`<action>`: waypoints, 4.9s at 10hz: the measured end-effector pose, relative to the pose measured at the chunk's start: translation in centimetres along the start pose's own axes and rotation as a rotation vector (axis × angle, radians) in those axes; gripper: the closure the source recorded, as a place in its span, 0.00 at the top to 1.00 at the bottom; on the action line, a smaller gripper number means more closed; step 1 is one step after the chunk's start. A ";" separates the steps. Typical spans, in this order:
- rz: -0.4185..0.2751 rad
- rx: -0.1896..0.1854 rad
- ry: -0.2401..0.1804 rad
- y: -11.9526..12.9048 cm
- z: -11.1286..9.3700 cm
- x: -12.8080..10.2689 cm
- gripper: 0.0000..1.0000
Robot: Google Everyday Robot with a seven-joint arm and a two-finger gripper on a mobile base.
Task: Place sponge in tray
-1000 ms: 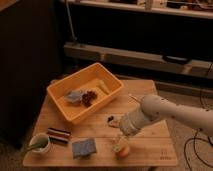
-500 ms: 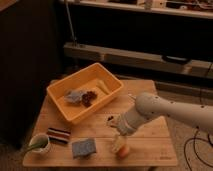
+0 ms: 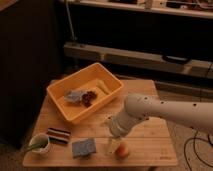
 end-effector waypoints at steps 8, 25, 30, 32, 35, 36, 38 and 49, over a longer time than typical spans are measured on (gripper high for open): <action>-0.116 -0.124 -0.186 0.8 4.7 -2.6 0.78; -0.062 -0.023 -0.315 -6.1 -7.5 -4.8 0.00; 0.034 0.030 -0.291 -18.1 -8.3 -10.7 0.00; 0.069 0.042 -0.268 -21.6 -7.3 -12.6 0.00; 0.105 0.022 -0.242 -25.7 -4.7 -12.5 0.00; 0.115 0.005 -0.231 -26.1 -3.2 -11.5 0.00; 0.137 -0.026 -0.211 -26.8 0.6 -8.7 0.00; 0.033 -0.117 -0.102 -25.7 6.8 -4.2 0.80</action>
